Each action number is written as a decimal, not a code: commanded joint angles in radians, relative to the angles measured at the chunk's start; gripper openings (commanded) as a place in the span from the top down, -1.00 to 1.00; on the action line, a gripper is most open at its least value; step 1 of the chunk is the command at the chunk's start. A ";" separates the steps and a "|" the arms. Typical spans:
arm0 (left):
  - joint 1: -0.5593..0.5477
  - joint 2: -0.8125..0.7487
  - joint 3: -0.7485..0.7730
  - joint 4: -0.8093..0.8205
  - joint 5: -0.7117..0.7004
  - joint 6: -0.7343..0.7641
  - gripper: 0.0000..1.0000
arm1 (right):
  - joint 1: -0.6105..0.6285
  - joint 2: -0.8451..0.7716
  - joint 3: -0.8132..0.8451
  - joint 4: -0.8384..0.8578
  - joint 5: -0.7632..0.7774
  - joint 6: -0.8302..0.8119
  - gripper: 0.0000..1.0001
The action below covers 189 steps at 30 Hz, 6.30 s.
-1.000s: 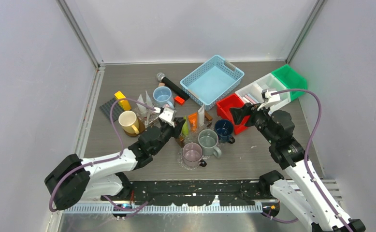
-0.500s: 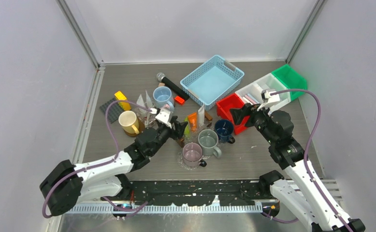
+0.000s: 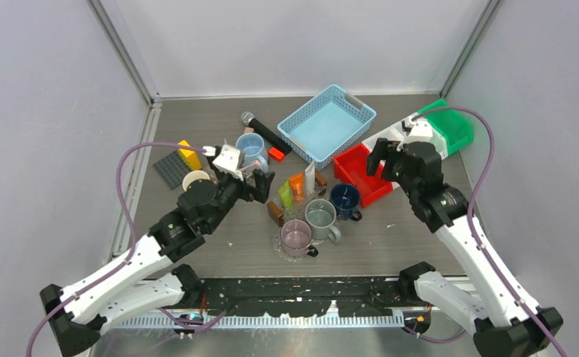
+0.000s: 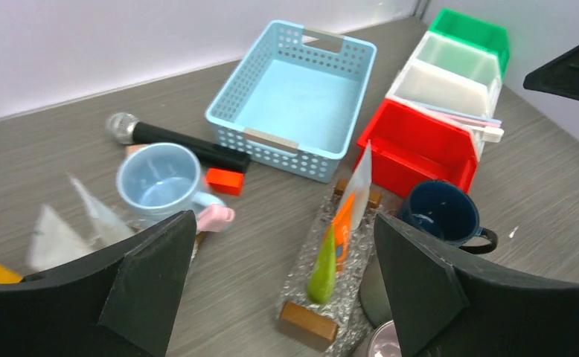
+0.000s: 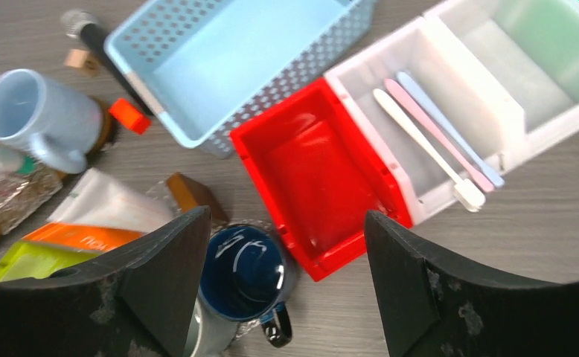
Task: Prepare toiletry sets of a toothbrush and toothpaste on the tray
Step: Pick up the toothbrush from the storage box.
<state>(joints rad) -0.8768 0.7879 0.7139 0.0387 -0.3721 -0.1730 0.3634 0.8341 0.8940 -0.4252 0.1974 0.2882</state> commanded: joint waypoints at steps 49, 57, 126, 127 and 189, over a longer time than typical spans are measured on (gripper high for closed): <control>0.092 -0.234 0.043 -0.318 -0.149 0.353 -0.79 | -0.509 0.796 0.379 -0.194 -0.064 -0.101 -0.06; 0.093 -0.244 0.029 -0.306 -0.165 0.363 -0.79 | -0.461 0.966 0.519 -0.259 -0.041 -0.228 0.10; 0.093 -0.233 0.012 -0.294 -0.151 0.372 -0.75 | -0.376 1.128 0.648 -0.271 -0.002 -0.431 0.30; 0.093 -0.231 0.012 -0.295 -0.150 0.372 -0.75 | -0.371 1.111 0.648 -0.268 0.004 -0.433 0.30; 0.093 -0.249 0.013 -0.296 -0.134 0.368 -0.74 | -0.293 0.947 0.621 -0.391 0.090 -0.445 0.99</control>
<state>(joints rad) -0.7895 0.5556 0.7300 -0.3099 -0.5194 0.1913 0.0452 1.9049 1.4540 -0.7620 0.2184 -0.1810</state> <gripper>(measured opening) 0.871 0.153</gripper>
